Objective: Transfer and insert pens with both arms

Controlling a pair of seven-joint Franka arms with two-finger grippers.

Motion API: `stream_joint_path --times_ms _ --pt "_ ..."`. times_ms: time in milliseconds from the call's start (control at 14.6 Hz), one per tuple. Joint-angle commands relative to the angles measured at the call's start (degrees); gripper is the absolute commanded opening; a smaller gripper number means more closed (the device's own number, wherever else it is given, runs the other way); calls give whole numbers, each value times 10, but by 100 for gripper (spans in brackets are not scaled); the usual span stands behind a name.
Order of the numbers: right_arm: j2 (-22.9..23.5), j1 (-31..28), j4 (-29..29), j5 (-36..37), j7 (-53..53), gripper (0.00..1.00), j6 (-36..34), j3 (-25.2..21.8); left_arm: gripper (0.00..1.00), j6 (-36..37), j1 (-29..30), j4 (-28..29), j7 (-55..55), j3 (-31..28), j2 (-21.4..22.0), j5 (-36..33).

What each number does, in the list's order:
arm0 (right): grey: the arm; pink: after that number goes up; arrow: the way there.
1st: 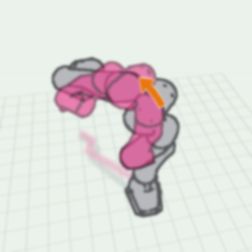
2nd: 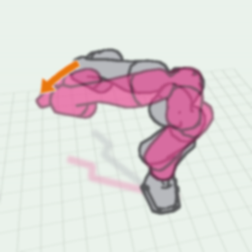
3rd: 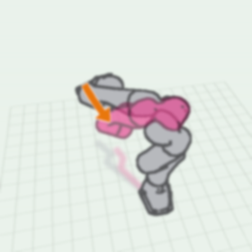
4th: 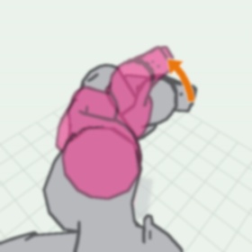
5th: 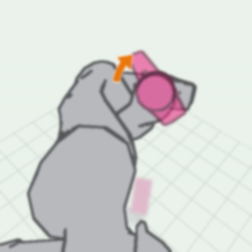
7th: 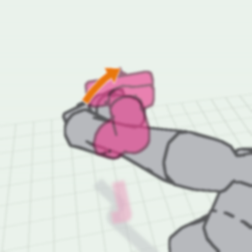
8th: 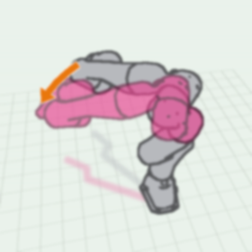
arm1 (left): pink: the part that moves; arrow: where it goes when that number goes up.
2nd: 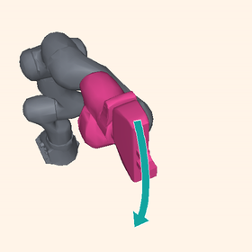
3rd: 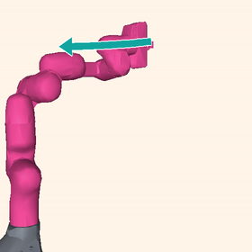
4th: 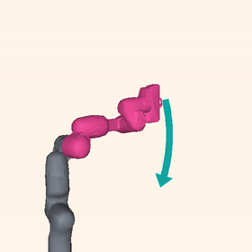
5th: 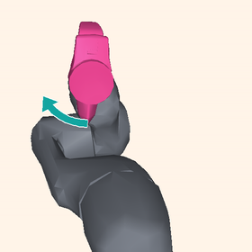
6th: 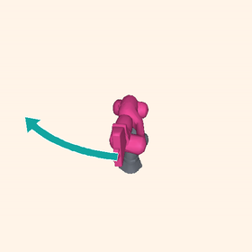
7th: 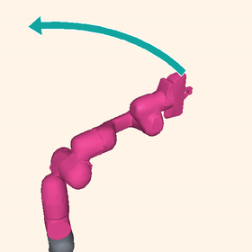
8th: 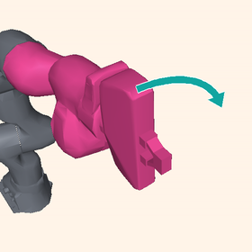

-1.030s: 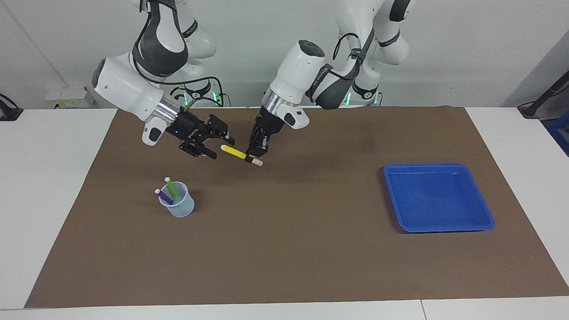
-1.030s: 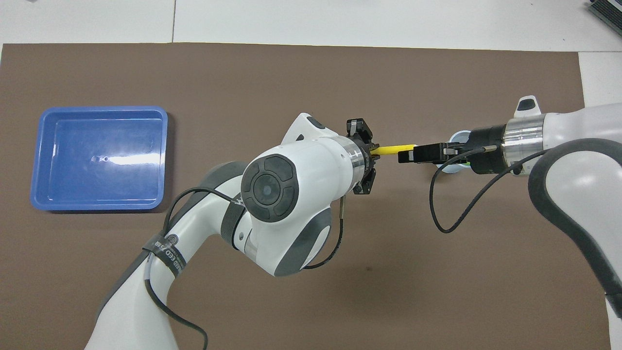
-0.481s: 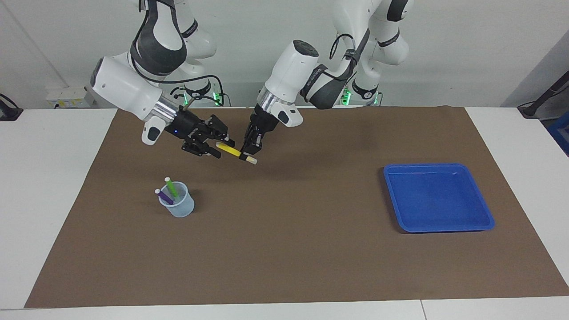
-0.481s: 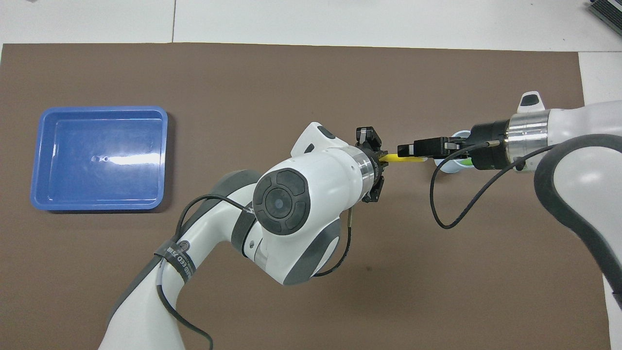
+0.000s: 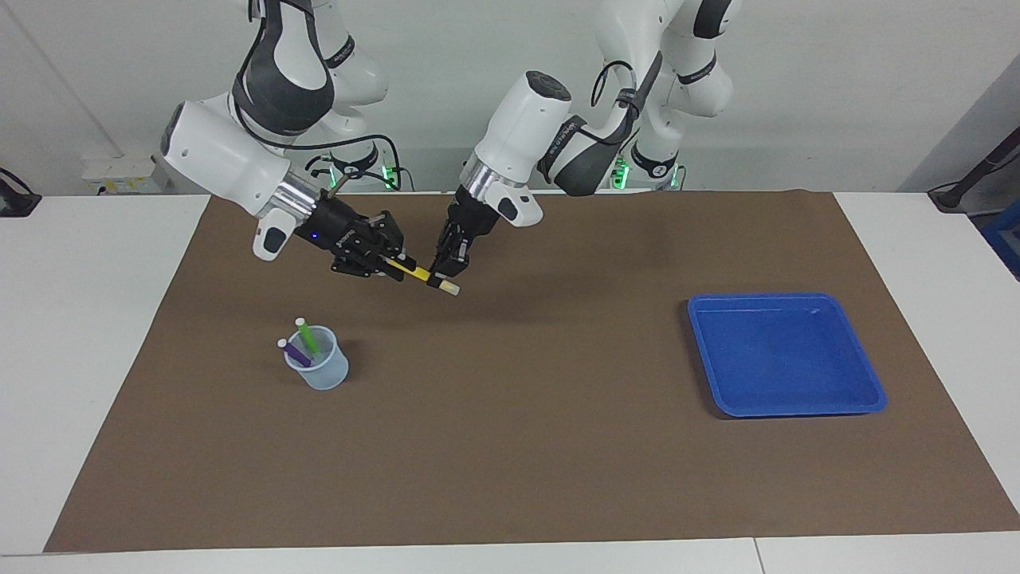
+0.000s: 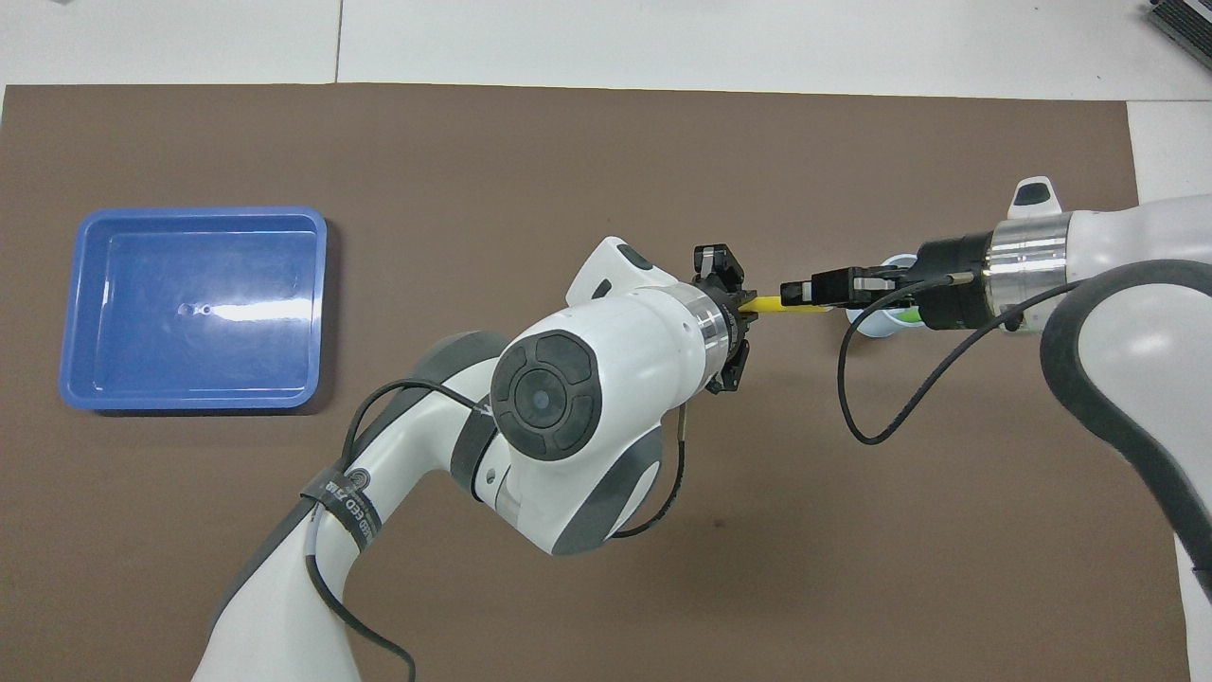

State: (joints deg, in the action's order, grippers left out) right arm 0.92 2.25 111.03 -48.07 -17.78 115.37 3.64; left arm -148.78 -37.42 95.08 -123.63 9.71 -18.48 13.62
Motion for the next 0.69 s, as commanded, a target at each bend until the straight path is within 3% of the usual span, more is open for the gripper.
stream_joint_path --times_ms 0,137,549,618 --pt "7 -1 -8 -11 0 11 7 4 0 -16 -9 16 -2 -9 6 13" --pt "7 -1 -8 -11 -1 1 7 4 0 -16 -9 16 -2 -9 6 13" --pt "8 -1 -18 -4 2 0 6 4 0 -17 -7 15 -1 -9 6 12" --pt "9 -1 -21 -2 3 0 6 3 17 -18 -6 15 4 -9 6 12"
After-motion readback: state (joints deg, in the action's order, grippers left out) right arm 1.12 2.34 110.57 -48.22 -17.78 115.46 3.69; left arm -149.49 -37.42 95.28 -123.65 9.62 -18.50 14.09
